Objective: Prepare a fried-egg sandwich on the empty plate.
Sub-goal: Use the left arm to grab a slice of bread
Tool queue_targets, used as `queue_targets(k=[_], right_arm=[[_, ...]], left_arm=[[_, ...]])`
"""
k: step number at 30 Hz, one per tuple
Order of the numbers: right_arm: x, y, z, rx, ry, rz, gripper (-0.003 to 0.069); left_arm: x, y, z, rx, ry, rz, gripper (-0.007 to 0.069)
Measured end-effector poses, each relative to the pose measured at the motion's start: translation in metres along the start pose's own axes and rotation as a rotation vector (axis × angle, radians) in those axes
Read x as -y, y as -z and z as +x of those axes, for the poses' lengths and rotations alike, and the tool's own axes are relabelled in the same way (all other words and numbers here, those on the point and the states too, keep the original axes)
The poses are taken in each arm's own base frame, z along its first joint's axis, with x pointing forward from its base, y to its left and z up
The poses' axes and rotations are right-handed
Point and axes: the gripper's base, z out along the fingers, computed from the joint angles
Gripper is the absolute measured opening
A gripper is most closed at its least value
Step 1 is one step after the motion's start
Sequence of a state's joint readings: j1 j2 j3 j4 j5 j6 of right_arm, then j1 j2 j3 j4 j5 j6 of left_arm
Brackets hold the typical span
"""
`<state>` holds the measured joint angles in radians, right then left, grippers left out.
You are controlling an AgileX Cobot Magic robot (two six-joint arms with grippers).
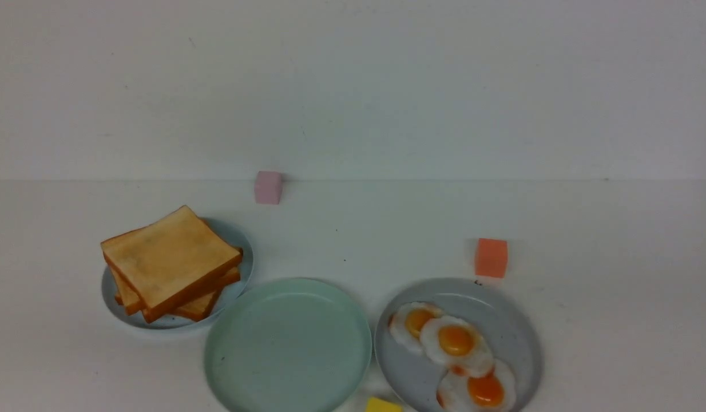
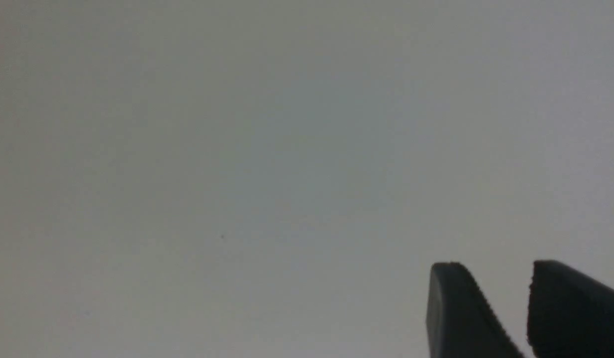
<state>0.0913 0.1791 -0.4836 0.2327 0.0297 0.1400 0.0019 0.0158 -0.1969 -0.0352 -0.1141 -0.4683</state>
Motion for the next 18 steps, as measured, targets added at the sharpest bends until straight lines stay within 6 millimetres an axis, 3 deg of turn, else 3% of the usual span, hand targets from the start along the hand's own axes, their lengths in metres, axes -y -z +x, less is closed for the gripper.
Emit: queue_targets(k=[1, 2, 4, 7, 12, 14, 18], right_arm=[[-0.01, -0.009, -0.022, -0.022, 0.021, -0.007, 0.0241], [-0.009, -0.011, -0.02, -0.043, 0.021, -0.002, 0.0241], [-0.022, -0.036, -0.047, -0.157, 0.074, 0.012, 0.0241], [-0.023, -0.064, -0.048, -0.296, 0.108, 0.049, 0.0241], [-0.01, -0.096, -0.016, -0.464, 0.126, 0.101, 0.0241], [-0.008, -0.099, -0.008, -0.472, 0.125, 0.098, 0.0241], [-0.003, -0.103, 0.026, -0.579, 0.067, 0.083, 0.0241]], left_arm=[[0.013, -0.005, -0.022, 0.007, 0.029, 0.005, 0.0238], [0.014, -0.006, -0.025, 0.004, 0.033, 0.004, 0.0238], [0.029, -0.025, -0.05, -0.115, 0.087, -0.053, 0.0238], [0.034, -0.046, -0.055, -0.28, 0.129, -0.139, 0.0238], [0.018, -0.08, -0.026, -0.581, 0.103, -0.319, 0.0238], [0.014, -0.086, -0.019, -0.627, 0.097, -0.35, 0.0238], [-0.001, -0.108, 0.009, -0.753, 0.116, -0.443, 0.0238]])
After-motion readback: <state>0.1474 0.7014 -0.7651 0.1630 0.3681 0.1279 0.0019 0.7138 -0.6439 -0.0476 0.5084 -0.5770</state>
